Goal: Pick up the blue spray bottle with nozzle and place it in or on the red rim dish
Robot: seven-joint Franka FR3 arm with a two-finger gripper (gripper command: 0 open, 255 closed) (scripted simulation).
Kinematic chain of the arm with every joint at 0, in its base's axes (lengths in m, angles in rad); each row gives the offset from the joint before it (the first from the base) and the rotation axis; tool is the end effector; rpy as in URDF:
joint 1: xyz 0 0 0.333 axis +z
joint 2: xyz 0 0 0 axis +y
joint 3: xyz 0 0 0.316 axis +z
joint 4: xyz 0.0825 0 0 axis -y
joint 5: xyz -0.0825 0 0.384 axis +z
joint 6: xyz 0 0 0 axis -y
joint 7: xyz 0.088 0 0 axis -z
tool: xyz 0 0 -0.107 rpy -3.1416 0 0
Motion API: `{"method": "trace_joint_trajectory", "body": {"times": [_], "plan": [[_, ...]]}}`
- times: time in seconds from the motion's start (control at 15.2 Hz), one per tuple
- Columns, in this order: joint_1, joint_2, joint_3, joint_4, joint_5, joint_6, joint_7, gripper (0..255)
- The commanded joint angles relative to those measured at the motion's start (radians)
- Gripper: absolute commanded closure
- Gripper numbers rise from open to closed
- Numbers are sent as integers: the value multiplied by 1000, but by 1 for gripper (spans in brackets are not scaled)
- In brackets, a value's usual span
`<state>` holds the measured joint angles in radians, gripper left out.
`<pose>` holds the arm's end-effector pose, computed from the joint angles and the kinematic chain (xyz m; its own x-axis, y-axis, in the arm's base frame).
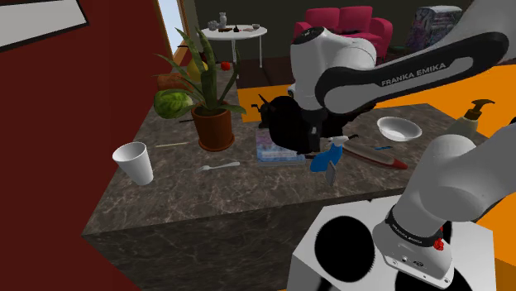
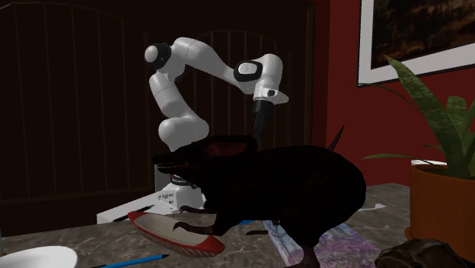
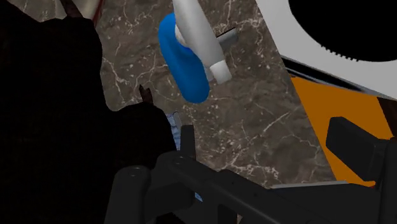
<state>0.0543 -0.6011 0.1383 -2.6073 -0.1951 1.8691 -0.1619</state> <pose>0.3422 0.0513 0.4357 0.9142 0.3587 -0.1887 0.3957 -0.8907 0.2239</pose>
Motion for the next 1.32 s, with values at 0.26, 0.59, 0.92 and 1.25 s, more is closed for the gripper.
{"method": "trace_joint_trajectory", "body": {"times": [0.26,0.59,0.92,1.25], "plan": [[-23,123,34,-109,-218,143,-83,0],[-60,193,39,-164,-347,236,-85,0],[-98,240,21,-200,-412,320,-55,0],[-98,240,21,-200,-412,320,-55,0]]}}
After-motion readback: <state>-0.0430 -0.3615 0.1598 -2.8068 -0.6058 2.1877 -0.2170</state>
